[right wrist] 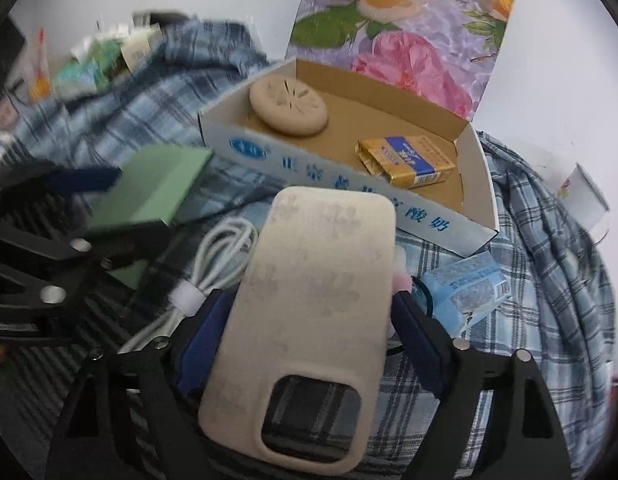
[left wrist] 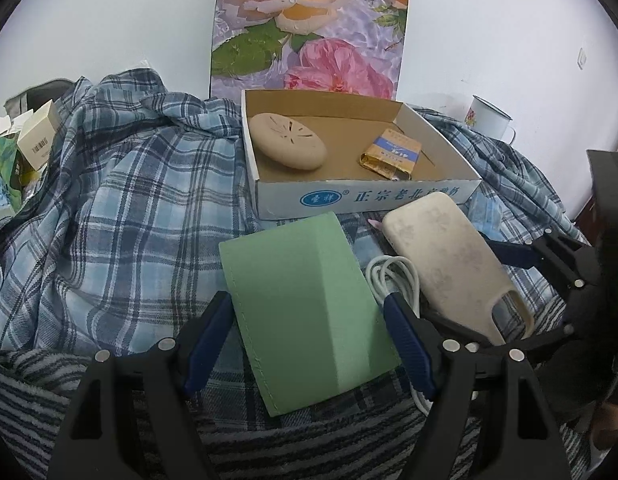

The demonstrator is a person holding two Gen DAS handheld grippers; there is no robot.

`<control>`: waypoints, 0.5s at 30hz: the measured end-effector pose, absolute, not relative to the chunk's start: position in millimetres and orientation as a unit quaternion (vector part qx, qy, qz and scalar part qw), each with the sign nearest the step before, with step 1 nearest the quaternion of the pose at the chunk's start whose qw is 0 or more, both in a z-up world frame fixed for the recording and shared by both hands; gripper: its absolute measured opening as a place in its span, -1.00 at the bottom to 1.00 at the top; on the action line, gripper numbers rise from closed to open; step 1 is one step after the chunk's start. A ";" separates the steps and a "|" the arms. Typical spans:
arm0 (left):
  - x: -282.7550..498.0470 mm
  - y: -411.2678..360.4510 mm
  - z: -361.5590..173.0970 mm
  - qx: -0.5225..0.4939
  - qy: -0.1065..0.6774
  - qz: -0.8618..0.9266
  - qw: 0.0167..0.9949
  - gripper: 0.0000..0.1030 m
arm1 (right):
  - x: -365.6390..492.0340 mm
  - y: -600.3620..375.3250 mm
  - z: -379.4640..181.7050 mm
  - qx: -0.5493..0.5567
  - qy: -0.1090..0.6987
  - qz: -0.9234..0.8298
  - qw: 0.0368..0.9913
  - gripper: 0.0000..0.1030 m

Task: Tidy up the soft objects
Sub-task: 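Grasp the cream phone case with the right gripper while the left holds the green card, then lift the phone case and green card and carry them toward the box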

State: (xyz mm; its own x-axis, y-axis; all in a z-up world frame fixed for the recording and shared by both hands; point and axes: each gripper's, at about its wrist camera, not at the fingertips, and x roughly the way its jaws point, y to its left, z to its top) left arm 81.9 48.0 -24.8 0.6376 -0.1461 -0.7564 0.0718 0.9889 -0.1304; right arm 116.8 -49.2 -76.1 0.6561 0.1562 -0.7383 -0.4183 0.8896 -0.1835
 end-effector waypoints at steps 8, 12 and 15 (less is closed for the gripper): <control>76.8 50.4 -19.3 -0.051 0.406 -0.064 0.910 0.53 | 105.9 -46.2 -71.5 -0.200 0.354 0.133 0.904 0.47; 72.5 50.4 -13.2 -0.054 0.391 -0.069 0.916 0.53 | 92.3 -52.2 -55.3 -0.193 0.321 0.143 0.916 0.47; 68.6 50.7 -7.3 -0.056 0.376 -0.071 0.922 0.53 | 82.7 -58.3 -43.6 -0.181 0.296 0.154 0.925 0.47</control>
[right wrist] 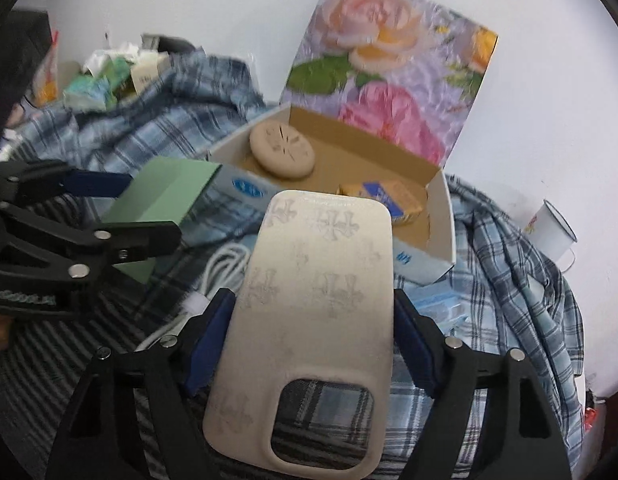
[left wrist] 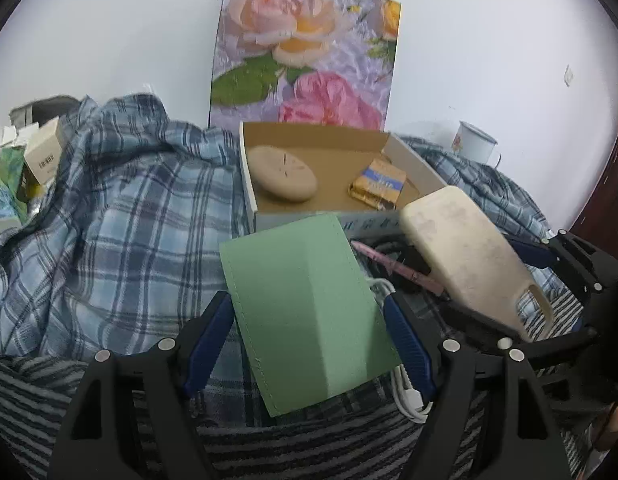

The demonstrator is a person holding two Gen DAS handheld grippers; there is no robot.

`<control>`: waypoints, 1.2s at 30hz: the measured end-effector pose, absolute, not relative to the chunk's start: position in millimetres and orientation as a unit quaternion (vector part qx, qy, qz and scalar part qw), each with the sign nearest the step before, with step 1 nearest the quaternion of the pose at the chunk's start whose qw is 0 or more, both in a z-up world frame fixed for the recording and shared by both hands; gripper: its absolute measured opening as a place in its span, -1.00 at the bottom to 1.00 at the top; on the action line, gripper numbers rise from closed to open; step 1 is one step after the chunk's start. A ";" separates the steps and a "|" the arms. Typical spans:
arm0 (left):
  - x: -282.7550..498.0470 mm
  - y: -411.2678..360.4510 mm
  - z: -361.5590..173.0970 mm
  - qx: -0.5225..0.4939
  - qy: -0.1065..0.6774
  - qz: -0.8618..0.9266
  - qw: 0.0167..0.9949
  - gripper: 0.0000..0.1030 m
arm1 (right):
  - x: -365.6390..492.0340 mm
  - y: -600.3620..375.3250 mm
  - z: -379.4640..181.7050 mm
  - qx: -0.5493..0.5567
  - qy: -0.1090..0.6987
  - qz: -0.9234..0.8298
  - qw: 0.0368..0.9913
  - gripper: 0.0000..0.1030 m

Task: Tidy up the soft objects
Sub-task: 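Lift the phone case and green card and carry them toward the box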

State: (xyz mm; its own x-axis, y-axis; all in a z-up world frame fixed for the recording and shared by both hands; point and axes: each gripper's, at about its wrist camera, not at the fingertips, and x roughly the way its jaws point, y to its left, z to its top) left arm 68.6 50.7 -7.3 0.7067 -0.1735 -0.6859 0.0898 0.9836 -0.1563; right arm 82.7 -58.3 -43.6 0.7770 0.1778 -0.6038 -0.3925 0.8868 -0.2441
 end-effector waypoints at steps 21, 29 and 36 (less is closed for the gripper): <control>39.2 44.3 97.7 -0.021 0.262 -0.041 0.964 0.53 | 39.0 -126.8 61.4 -0.070 0.121 0.198 0.970 0.48; 41.3 33.4 137.5 -0.005 0.224 -0.043 0.974 0.53 | 31.0 -131.1 106.0 -0.061 0.066 0.210 0.973 0.48; 54.5 27.3 162.7 0.013 0.194 -0.040 0.980 0.53 | 31.6 -122.0 134.8 -0.070 0.030 0.219 0.973 0.48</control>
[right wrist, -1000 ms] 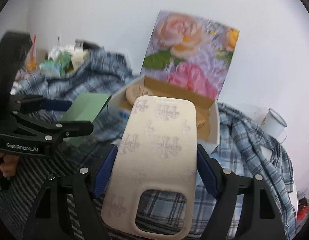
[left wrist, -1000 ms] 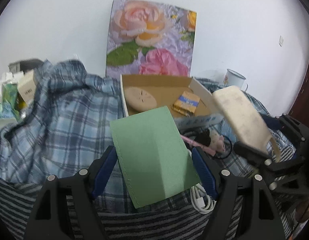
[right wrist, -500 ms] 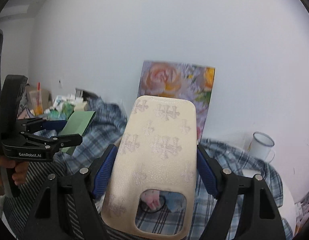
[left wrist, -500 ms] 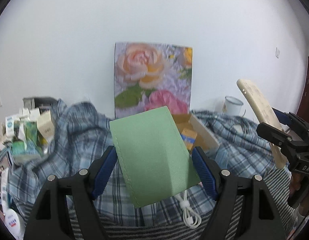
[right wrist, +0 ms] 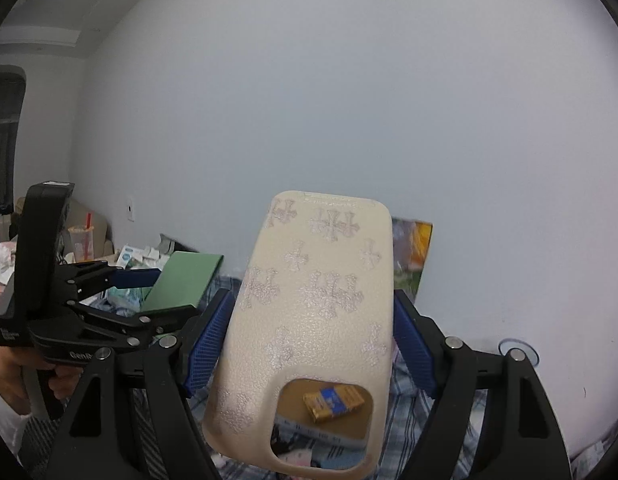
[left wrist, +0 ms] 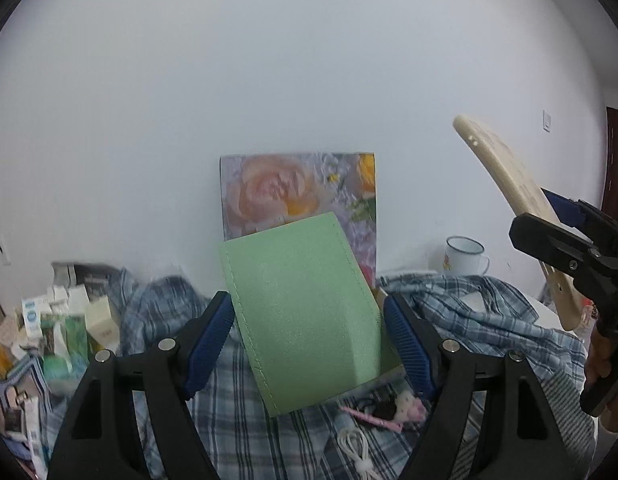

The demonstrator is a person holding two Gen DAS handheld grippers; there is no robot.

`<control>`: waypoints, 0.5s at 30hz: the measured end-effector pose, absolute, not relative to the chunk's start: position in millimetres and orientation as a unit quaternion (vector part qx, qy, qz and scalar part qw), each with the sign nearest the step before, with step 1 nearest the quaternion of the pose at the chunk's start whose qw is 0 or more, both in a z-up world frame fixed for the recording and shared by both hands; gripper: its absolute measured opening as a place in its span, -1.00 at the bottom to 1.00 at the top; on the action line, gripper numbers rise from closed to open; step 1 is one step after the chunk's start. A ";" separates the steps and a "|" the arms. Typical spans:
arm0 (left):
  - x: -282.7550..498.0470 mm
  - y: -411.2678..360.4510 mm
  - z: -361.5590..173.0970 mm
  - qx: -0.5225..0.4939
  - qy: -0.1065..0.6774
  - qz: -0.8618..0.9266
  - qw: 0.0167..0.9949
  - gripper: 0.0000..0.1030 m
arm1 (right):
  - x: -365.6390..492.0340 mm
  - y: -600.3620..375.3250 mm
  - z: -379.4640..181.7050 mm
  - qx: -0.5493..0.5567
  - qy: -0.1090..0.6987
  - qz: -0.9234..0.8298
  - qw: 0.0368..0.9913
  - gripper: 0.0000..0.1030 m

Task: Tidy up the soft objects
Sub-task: 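Lift the phone case and green card and carry them toward the box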

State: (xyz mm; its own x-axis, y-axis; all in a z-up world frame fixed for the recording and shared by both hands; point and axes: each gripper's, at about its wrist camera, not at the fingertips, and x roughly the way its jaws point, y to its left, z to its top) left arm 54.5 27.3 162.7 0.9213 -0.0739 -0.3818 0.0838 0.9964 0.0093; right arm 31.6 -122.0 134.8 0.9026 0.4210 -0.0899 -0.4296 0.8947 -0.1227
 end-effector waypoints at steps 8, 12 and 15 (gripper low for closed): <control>78.8 26.6 190.3 0.018 0.170 -0.042 0.984 0.53 | 54.3 -115.7 157.8 -0.050 0.006 0.230 0.972 0.48; 91.6 24.3 199.4 0.022 0.159 -0.038 0.986 0.53 | 66.1 -117.8 167.6 -0.042 -0.002 0.227 0.973 0.48; 98.8 21.4 204.8 0.019 0.151 -0.043 0.987 0.53 | 75.1 -121.0 171.4 -0.033 -0.005 0.226 0.974 0.48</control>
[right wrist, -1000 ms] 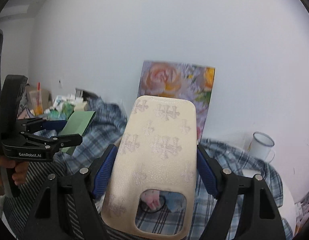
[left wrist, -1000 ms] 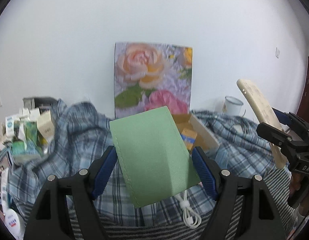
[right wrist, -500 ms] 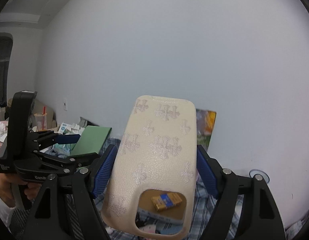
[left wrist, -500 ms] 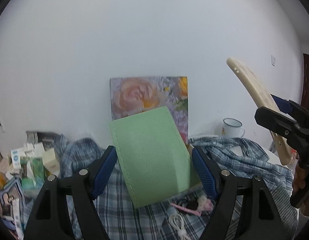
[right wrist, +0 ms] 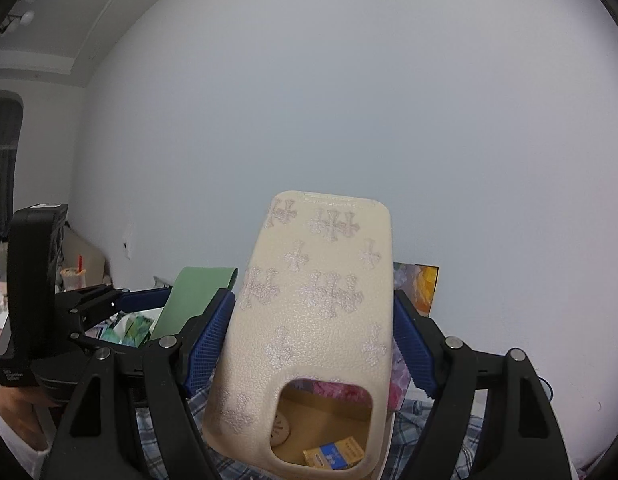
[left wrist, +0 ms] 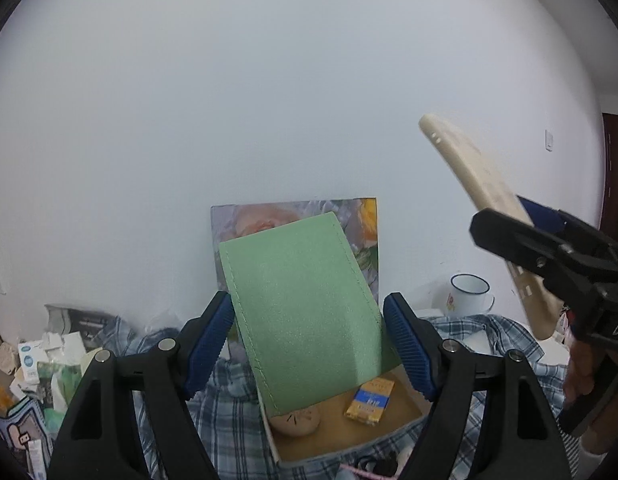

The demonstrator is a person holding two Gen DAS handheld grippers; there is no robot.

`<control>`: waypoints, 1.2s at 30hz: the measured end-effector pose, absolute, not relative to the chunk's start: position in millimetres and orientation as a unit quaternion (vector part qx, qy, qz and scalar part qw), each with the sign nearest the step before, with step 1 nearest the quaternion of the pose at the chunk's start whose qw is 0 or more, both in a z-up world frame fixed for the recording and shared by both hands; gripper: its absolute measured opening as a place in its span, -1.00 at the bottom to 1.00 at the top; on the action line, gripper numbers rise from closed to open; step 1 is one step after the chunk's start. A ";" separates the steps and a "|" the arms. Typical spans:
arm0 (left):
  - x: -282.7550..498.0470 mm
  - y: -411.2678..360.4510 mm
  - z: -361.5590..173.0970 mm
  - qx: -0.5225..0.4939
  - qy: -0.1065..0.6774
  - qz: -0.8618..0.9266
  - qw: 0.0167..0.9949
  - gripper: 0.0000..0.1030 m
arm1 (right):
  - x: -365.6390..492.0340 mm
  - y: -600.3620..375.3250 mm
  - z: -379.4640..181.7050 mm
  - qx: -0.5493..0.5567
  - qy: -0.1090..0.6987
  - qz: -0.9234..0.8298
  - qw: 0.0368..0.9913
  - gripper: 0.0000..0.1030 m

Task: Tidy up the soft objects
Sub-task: 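Lift the phone case and green card and carry them toward the box, then lower the green card with the left gripper while the right lowers the phone case into the box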

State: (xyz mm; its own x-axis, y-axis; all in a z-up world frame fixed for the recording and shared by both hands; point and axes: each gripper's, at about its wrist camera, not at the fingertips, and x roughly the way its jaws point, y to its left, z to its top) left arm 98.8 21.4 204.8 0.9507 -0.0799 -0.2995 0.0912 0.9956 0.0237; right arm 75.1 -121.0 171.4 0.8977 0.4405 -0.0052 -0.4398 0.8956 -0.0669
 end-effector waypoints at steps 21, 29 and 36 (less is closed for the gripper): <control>183.6 11.4 140.6 0.020 0.202 -0.012 0.979 0.53 | 168.4 -110.7 106.0 0.012 0.071 0.220 0.973 0.48; 199.7 8.4 110.3 0.034 0.227 -0.012 0.973 0.53 | 188.1 -105.2 88.5 0.014 0.105 0.221 0.969 0.48; 211.9 8.0 87.9 0.030 0.253 -0.020 0.967 0.53 | 201.7 -108.6 70.0 0.030 0.135 0.224 0.965 0.48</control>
